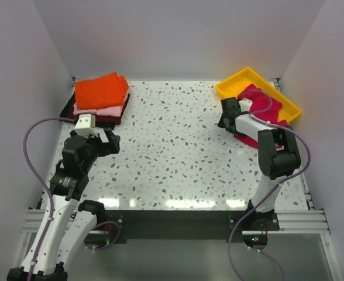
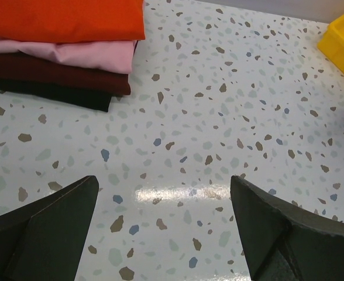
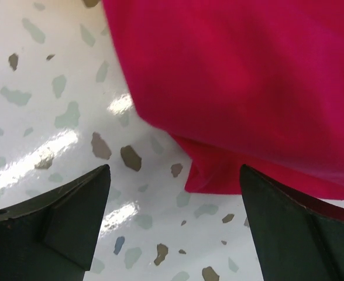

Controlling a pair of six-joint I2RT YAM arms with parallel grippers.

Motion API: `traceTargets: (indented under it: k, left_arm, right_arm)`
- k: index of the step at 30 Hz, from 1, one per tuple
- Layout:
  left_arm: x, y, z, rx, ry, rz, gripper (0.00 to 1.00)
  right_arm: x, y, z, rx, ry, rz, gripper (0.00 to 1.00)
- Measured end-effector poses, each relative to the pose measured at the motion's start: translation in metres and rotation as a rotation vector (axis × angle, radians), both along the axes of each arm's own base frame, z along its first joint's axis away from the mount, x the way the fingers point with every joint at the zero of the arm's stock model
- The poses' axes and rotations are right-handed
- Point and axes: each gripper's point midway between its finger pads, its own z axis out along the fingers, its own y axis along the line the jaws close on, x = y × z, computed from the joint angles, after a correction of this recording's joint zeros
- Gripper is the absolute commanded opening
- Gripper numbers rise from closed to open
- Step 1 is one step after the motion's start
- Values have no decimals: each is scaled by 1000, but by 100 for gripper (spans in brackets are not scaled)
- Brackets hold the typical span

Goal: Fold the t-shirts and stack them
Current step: Grab the tshirt from the pile

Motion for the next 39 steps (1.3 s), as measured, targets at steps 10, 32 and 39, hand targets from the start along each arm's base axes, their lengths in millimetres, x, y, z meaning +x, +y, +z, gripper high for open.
traceTargets:
  k: [10,32,39]
  left_arm:
    - [1,0,-2,3,10,-10,100]
    - [2,2,-4,9,17,-7,100]
    - [2,2,-3,8,10,-7,100]
  right_arm:
    - [5,-25,-15,57,-5,-103,88]
    - [-14,-31,91,97,-208,-97,0]
    - [-9,-53,177,-34,-322,-90,0]
